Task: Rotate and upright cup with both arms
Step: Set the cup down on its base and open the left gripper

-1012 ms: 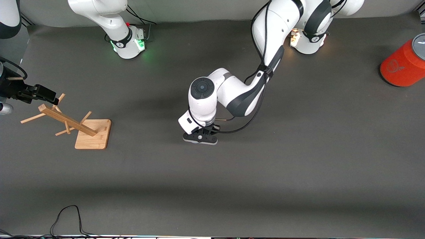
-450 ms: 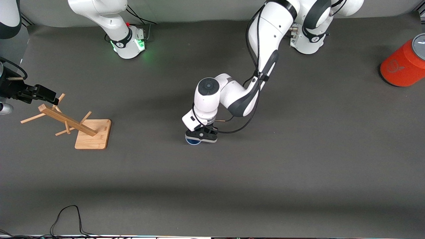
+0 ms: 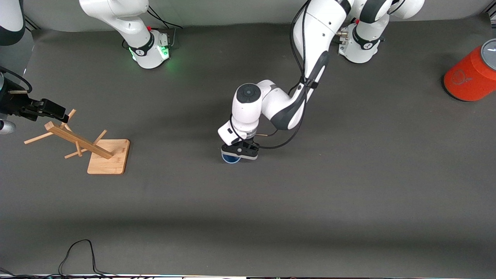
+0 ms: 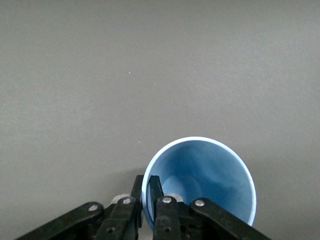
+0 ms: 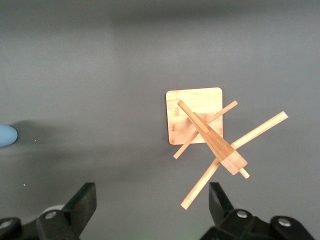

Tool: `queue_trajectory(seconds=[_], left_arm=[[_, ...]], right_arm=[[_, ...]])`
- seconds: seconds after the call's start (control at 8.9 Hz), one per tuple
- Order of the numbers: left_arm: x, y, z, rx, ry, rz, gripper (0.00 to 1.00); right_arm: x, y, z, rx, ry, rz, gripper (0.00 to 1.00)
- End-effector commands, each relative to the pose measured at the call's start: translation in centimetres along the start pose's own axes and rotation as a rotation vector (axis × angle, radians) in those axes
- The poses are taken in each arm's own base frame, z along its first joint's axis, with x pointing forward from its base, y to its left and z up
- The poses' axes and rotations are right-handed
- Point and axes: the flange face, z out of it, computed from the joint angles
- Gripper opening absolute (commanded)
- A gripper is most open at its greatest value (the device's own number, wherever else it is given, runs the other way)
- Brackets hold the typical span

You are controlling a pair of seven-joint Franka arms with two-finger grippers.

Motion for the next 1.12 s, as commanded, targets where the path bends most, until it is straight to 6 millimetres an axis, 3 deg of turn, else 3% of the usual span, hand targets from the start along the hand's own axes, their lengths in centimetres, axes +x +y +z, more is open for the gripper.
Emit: queue_trajectory(seconds=[0.0,0.11,0.22,0.34,0.45,0.67,0.79,1.01], left_arm=[[-1.5,-0.4,-0.1,0.01,0.018,0.007,0.0],[-1.5,-0.6,-0.1,0.011,0.015,0.005,0.43],[-1.5,-0.7,0.0,0.014,0.011,0.002,0.71],[-1.4,-0.7,-0.1,0.016,0.009,0.002,0.91],[-1.3,-0.8,-0.2,0.017,0.009,0.002,0.99],[-0.8,-1.0,-1.3,0.023,0.004,0.002,1.0],[-0.3,-1.3,-2.3,0.039,-0.013,-0.003,1.0],[2.6,-3.7,-6.1,0.056,-0.035,-0.037,1.0]], right_arm=[[0.2,0.0,-0.2,0.007,0.012,-0.004,1.0],[0.2,0.0,-0.2,0.007,0.012,-0.004,1.0],[0.2,0.0,-0.2,0.007,0.012,-0.004,1.0],[0.2,0.0,-0.2,0.007,0.012,-0.004,1.0],[0.2,0.0,-0.2,0.007,0.012,-0.004,1.0],[0.2,0.0,-0.2,0.007,0.012,-0.004,1.0],[0.2,0.0,-0.2,0.007,0.015,-0.004,1.0],[0.3,0.0,-0.2,0.007,0.016,-0.004,1.0]])
